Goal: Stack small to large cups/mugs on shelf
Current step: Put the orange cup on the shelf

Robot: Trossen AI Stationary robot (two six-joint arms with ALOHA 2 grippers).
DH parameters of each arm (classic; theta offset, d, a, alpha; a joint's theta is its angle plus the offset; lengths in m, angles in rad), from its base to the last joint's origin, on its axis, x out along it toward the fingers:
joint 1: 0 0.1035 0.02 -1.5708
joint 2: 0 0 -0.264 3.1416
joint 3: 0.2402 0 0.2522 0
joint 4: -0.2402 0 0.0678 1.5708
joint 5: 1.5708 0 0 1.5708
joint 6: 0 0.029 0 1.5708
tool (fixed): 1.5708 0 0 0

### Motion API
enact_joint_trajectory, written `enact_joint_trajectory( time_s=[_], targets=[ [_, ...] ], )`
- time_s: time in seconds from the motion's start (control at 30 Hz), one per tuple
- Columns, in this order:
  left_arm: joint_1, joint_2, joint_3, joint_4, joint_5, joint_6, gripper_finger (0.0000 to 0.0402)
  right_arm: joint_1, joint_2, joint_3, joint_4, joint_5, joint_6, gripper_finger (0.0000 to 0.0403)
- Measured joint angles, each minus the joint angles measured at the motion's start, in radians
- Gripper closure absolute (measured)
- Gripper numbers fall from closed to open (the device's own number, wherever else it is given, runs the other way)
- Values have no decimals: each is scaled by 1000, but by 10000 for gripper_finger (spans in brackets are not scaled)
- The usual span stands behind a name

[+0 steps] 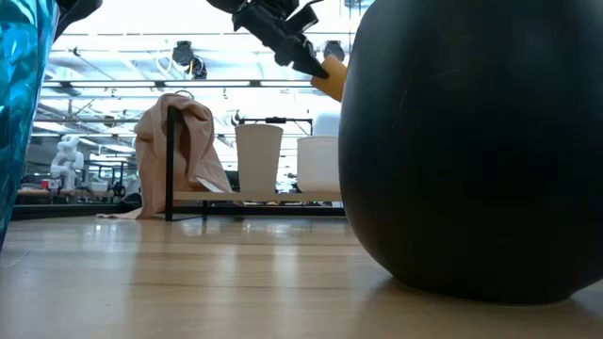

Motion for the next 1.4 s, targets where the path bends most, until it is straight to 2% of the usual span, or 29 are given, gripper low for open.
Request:
enact_joint_trajectory(
  time_s=[0.1,0.27,0.43,1.4],
  targets=[
    [-9,0,0,-28,13,7,401,0,-76,0,-56,5,0,30],
    [-37,0,0,-42,15,25,401,0,-196,0,-100,101,-1,30],
    [-57,14,0,-52,24,32,401,1,-255,0,-117,105,11,30],
    [-48,146,0,-141,-101,56,401,88,-146,0,-188,105,23,30]
  ],
)
